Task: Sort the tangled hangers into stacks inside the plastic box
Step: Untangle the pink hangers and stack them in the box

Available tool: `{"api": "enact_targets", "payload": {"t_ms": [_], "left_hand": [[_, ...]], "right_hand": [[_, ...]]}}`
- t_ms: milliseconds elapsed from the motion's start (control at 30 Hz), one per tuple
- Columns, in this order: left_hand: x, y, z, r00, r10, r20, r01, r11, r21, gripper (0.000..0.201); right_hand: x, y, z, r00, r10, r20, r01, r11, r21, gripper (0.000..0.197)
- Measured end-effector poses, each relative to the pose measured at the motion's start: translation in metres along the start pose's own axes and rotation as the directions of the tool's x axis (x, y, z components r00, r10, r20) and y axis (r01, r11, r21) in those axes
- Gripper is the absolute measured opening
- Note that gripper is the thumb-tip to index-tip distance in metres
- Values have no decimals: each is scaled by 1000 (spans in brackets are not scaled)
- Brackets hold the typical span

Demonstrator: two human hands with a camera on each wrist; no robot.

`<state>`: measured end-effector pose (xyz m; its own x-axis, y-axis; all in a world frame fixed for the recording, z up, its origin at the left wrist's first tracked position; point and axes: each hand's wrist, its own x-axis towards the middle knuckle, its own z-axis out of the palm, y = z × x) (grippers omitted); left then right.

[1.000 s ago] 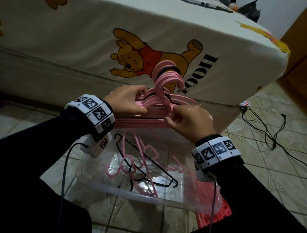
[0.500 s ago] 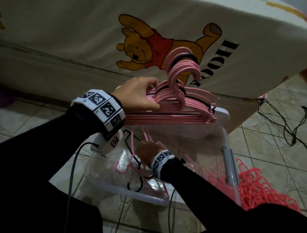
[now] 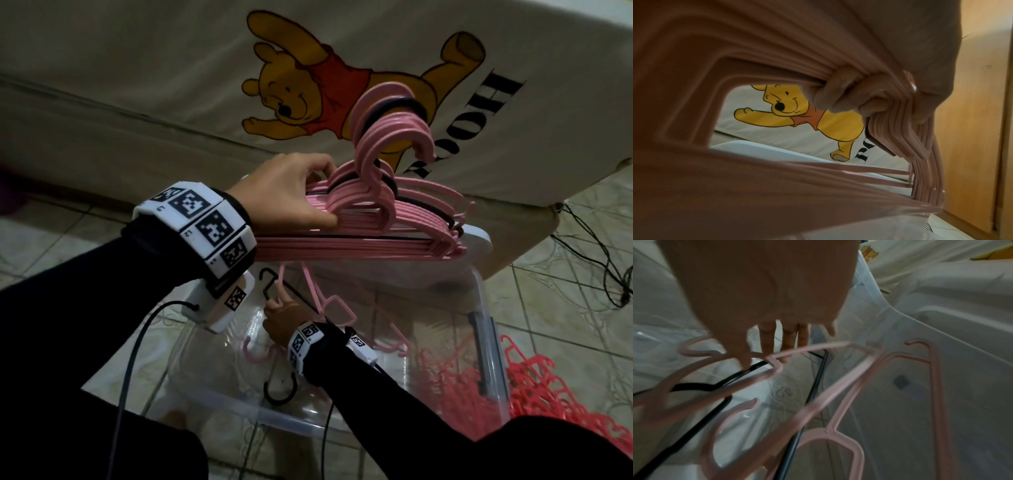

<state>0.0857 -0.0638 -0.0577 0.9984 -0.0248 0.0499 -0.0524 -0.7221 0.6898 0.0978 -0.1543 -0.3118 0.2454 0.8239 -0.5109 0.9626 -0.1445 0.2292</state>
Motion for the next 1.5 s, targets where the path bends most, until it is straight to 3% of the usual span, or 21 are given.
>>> {"api": "enact_targets", "payload": {"t_ms": [100,267,400,533,667,767,833,967,1100,1300,1500], "left_hand": [[0,-1,0,1000,3,1,-3,1000,-3,41],[0,3,1,999,22,-40,-24,999,-47,31],[-4,9,-6,996,65,-68,-72,992,-104,30],[-8,12,-13,986,97,-134,-112,988,-105,37],[-11,13,-20,974,82,-213,-101,992,-77,35],[-13,12,-24,964,81,-254,-99,994,-56,33],[-13,11,-25,962,80,-260,-90,995,-29,33],[-15,8,-23,967,79,-243,-78,997,12,37],[-16,9,-15,979,63,-195,-66,998,-8,46],[-17,15,-5,991,40,-128,-58,989,-135,65],[-17,14,-1,995,30,-97,-48,981,-189,75]], "right_hand": [[-13,5,-15,997,-81,17,83,979,-189,32],[-31,6,-35,983,-98,-154,65,976,-208,33],[-48,3,-54,989,-62,-132,28,970,-243,21],[-69,10,-61,970,102,-220,-124,988,-89,29],[-122,32,-79,880,164,-445,-150,986,66,32],[-159,55,-83,881,289,-374,-238,955,177,26],[-186,71,-85,854,362,-372,-286,926,245,22],[-232,100,-103,759,492,-427,-294,844,449,11],[-251,111,-120,626,573,-528,-128,744,655,6],[-251,121,-127,410,645,-645,-57,724,688,5],[-247,119,-131,259,630,-732,-55,766,640,7]]}}
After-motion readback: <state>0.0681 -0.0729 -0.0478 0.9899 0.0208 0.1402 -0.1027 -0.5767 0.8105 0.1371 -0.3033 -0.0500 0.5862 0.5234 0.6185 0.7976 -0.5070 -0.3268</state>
